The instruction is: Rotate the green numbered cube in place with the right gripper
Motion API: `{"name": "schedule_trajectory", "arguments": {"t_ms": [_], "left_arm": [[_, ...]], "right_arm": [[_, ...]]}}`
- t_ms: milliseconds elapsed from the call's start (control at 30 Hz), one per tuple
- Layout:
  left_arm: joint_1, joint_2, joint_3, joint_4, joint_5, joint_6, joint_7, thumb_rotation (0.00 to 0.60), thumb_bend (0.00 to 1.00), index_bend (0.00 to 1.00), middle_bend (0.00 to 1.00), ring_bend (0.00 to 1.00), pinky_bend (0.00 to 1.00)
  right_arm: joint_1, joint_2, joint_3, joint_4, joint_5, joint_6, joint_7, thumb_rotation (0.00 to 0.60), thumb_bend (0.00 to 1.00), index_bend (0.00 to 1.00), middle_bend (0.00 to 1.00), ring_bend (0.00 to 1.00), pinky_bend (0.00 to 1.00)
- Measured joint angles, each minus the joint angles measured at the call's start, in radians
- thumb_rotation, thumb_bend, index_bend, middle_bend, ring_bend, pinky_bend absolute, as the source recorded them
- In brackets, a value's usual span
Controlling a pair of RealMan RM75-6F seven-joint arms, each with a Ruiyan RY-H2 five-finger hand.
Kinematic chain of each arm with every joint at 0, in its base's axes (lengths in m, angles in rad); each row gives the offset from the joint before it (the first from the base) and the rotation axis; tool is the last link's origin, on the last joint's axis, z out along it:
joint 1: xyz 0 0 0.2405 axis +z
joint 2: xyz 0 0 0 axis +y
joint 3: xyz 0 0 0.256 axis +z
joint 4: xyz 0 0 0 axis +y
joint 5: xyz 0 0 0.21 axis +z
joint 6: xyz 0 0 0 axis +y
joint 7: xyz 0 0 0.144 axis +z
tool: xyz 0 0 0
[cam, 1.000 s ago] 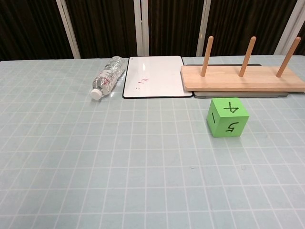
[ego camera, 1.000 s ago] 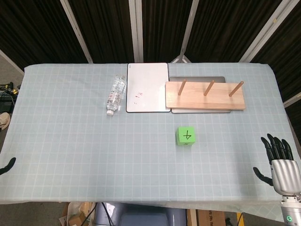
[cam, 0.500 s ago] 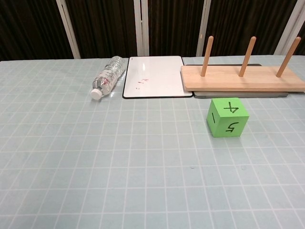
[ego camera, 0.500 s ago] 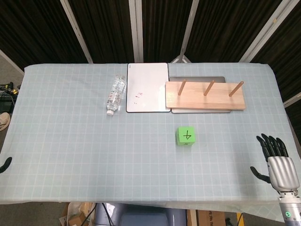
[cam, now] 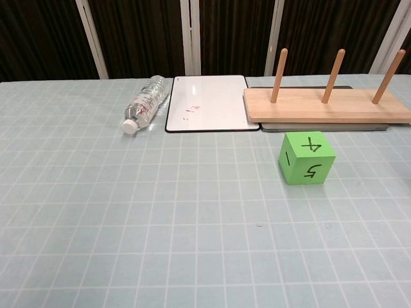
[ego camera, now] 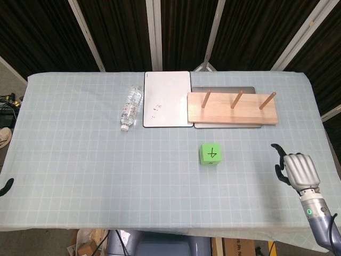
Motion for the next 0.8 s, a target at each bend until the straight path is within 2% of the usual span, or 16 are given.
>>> {"name": "schedule_trajectory", "arguments": {"t_ms": [200, 400, 667, 800], "left_arm": [[-0.002, 0.001, -0.003, -0.005, -0.019, -0.014, 0.008, 0.6, 0.31, 0.1, 0.0, 0.0, 0.0], [-0.003, 0.002, -0.005, -0.009, -0.024, -0.015, 0.012, 0.6, 0.31, 0.1, 0.0, 0.0, 0.0], [-0.001, 0.007, -0.01, -0.009, -0.033, -0.014, -0.002, 0.6, 0.31, 0.1, 0.0, 0.0, 0.0], [0.0, 0.012, -0.013, -0.008, -0.039, -0.017, -0.012, 0.6, 0.31, 0.1, 0.0, 0.0, 0.0]], "right_arm": [[0.124, 0.007, 0.036, -0.052, 0.199, -0.148, -0.183, 0.6, 0.83, 0.26, 0.83, 0.74, 0.62], [0.269, 0.008, 0.027, -0.088, 0.458, -0.258, -0.392, 0.6, 0.85, 0.25, 0.83, 0.74, 0.62], [0.48, -0.05, -0.016, -0.113, 0.817, -0.268, -0.612, 0.6, 0.86, 0.25, 0.83, 0.74, 0.62], [0.565, -0.085, -0.038, -0.115, 0.932, -0.249, -0.671, 0.6, 0.86, 0.25, 0.83, 0.74, 0.62]]}}
